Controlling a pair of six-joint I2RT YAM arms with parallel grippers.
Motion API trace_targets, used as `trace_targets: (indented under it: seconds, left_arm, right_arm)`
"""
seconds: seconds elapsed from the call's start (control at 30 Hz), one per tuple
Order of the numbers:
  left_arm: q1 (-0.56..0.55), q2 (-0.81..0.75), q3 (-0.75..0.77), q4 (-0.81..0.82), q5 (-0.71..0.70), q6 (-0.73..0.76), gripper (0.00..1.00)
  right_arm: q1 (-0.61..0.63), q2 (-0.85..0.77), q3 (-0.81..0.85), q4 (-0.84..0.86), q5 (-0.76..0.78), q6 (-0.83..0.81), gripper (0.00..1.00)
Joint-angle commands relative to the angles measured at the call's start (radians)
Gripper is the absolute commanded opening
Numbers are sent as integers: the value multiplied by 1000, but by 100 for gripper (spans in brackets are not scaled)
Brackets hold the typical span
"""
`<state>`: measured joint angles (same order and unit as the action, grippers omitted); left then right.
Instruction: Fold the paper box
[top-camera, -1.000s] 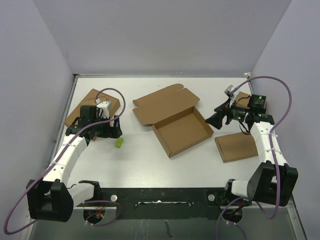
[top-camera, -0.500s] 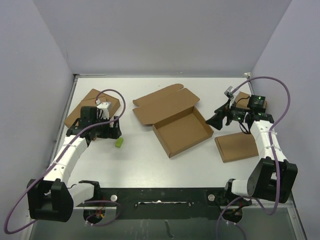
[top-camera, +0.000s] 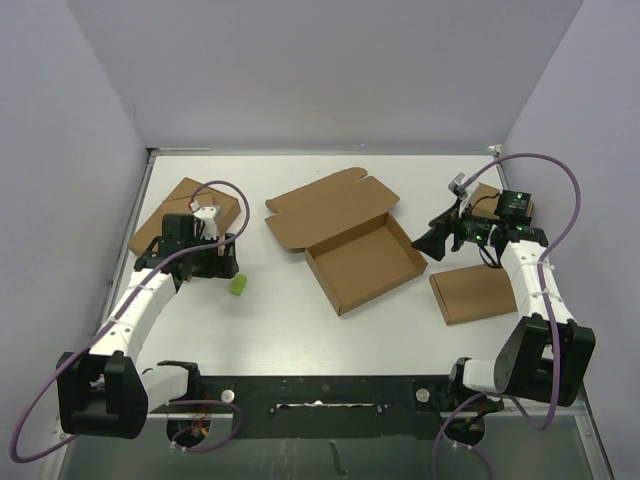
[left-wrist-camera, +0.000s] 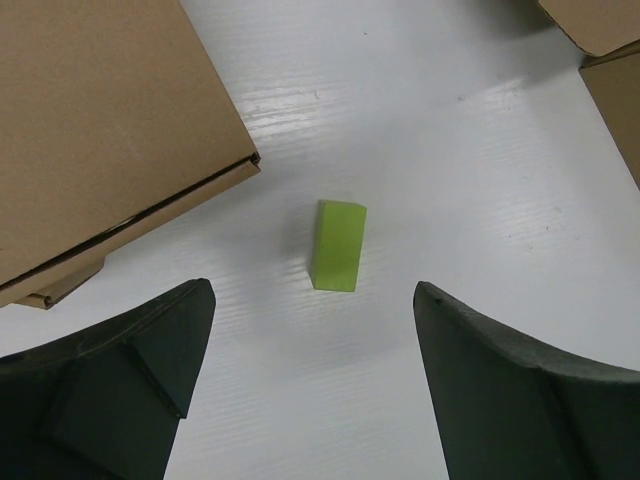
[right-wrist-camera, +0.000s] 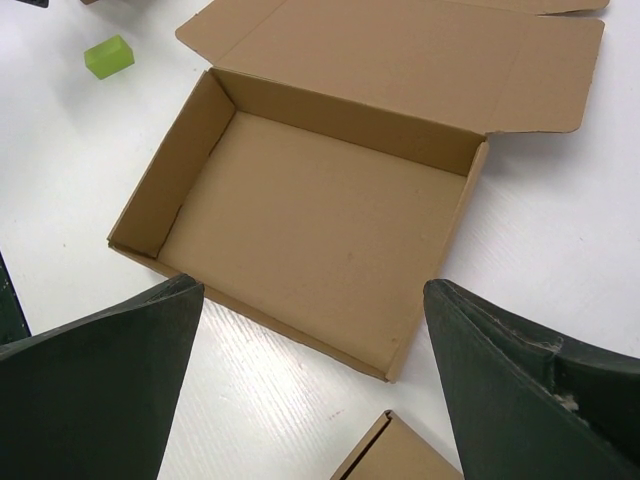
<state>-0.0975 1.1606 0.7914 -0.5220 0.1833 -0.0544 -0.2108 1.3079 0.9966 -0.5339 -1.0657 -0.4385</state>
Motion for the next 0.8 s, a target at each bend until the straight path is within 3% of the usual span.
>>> trace_targets:
  seconds: [0.0,0.47,0.77]
  left_arm:
    - [4,-11,13,53,-36,34,78]
    - [-59,15,-3,72,-52,137,64]
    - [-116,143,-17,99,-77,139,59]
  right_arm:
    - [-11,-2,17,4,-2,-19,98]
    - [-23,-15,17,4,7,-11,98]
    - [-25,-21,14,9,-4,1,98]
